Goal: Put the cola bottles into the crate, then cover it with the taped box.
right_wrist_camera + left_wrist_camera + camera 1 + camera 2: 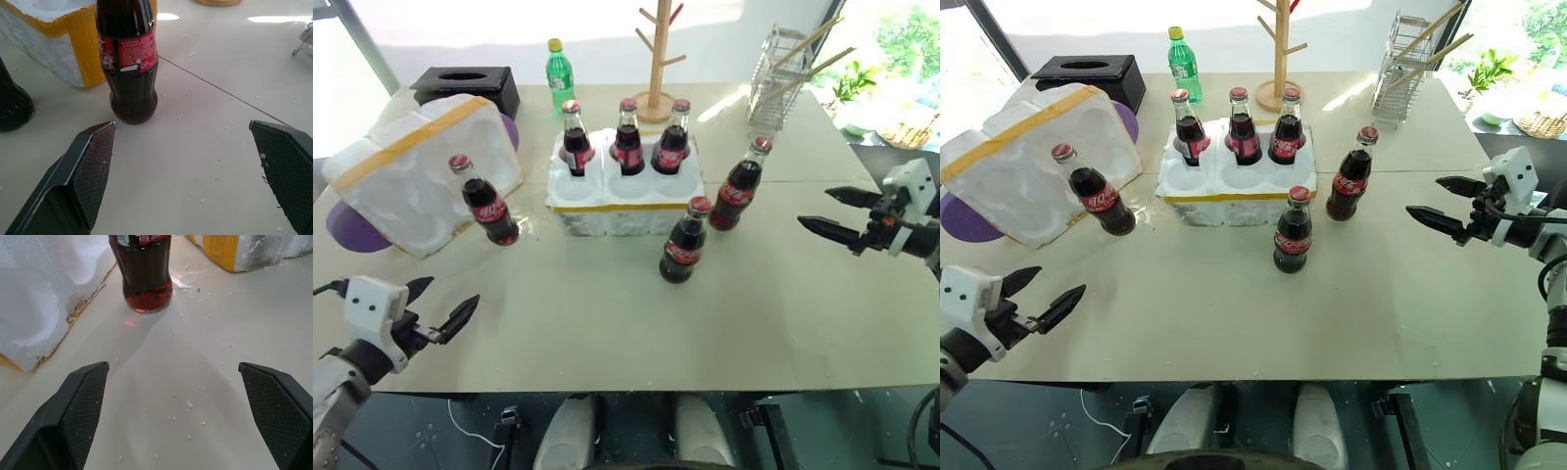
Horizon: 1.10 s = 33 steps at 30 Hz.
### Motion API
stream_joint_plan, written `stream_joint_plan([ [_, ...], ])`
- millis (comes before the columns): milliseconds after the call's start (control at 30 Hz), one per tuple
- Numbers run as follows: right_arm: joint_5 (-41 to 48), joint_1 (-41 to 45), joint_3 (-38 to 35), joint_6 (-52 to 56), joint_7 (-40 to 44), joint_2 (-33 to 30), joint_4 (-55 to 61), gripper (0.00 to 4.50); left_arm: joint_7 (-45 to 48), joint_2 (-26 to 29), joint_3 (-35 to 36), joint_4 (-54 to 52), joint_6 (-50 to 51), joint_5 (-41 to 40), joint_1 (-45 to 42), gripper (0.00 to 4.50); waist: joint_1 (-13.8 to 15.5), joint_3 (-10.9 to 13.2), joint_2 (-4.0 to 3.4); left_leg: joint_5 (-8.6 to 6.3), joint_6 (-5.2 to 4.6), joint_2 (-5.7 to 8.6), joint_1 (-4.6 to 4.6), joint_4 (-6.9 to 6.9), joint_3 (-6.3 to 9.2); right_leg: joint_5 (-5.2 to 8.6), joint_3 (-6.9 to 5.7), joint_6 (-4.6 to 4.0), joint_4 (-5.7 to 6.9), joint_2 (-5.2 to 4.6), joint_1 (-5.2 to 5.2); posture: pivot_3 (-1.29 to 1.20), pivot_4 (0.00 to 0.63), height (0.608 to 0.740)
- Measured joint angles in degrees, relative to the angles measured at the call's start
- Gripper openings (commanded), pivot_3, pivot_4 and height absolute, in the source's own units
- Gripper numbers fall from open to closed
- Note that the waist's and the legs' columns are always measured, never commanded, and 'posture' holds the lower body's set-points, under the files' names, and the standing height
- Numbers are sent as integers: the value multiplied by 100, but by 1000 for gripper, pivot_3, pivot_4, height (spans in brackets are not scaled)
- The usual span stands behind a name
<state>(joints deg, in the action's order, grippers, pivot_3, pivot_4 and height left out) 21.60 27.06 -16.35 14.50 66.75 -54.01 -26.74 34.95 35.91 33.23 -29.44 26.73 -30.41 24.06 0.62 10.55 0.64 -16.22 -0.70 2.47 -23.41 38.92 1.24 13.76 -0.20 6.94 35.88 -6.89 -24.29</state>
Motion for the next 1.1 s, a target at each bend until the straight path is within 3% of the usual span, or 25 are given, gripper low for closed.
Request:
stream_joint_plan([
  [600, 208, -11, -3, 312, 96, -16, 69, 4500, -155, -8, -62, 176, 47, 101, -501, 4462, 7, 0, -1, 0, 0, 0, 0, 0, 0, -1, -1, 0, 1, 4, 0, 0, 150, 740],
  [867, 988, 453, -233, 1806, 691, -1136, 1159, 4500, -359, -16, -232, 793, -27, 117, -1788, 4462, 8, 3, -36, 0, -1, -2, -1, -2, 0, -5, -2, 4, 1, 7, -4, 0, 150, 740],
  [1100, 2649, 120, -787, 3674, 1279, -1582, 3051, 4500, -340, 10, -776, 1420, -138, 360, -2629, 4462, 13, 3, -34, -1, -2, -2, -2, -2, 0, -11, -1, 16, 1, 6, -4, 0, 150, 740],
])
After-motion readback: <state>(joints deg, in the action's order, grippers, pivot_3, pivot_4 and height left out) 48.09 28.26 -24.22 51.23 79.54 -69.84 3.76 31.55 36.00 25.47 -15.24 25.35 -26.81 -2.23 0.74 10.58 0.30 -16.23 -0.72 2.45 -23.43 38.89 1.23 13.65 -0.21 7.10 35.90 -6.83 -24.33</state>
